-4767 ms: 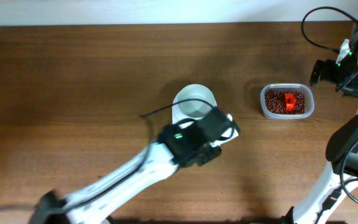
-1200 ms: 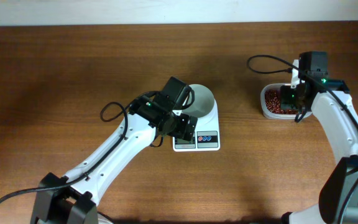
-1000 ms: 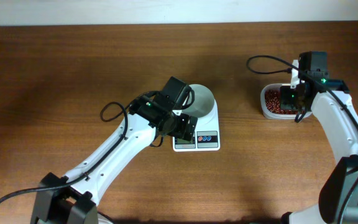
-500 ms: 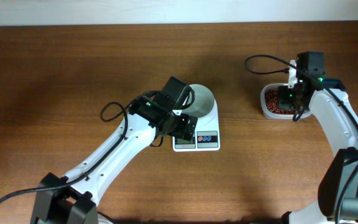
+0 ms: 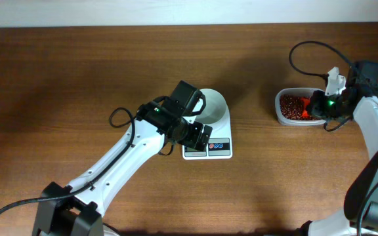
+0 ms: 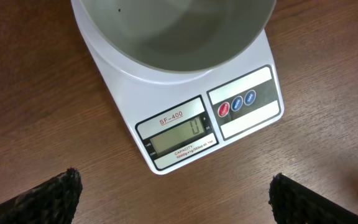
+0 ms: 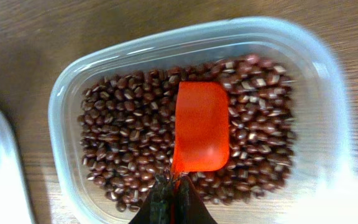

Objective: Scoop item into bowl and weigh 50g on scale
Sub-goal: 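Scoop beans and lift the filled scoop with the right gripper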

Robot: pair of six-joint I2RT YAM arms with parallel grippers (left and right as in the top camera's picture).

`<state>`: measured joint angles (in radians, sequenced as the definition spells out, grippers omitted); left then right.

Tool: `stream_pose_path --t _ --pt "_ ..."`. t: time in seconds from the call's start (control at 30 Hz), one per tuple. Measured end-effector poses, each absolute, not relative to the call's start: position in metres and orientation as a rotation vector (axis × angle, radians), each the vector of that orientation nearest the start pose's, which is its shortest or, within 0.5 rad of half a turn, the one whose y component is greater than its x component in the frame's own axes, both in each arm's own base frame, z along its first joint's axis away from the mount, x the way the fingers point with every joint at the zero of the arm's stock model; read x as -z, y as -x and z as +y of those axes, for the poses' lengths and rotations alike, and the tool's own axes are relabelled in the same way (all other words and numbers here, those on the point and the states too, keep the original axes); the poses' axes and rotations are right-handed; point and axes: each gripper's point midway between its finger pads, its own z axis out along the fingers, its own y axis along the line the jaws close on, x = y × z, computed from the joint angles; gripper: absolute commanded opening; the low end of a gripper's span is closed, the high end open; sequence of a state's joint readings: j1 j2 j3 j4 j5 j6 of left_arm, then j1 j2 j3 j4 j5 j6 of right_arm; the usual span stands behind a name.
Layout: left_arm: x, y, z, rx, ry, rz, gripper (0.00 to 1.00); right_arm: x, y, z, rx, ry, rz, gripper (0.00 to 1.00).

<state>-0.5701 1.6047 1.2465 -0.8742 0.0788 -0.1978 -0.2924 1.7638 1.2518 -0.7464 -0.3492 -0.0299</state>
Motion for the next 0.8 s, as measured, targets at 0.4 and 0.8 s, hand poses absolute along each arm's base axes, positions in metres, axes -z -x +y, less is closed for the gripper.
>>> stream_pose_path --t 0.4,0.8 --pt "-0.114 -0.29 -0.202 0.266 -0.58 2.816 0.99 -0.079 -0.391 -0.038 -0.62 -0.322 2.701 0.04" --pt "-0.114 -0.29 -0.202 0.266 -0.58 2.816 0.99 -0.093 -0.381 -0.053 -0.94 -0.473 2.58 0.04"
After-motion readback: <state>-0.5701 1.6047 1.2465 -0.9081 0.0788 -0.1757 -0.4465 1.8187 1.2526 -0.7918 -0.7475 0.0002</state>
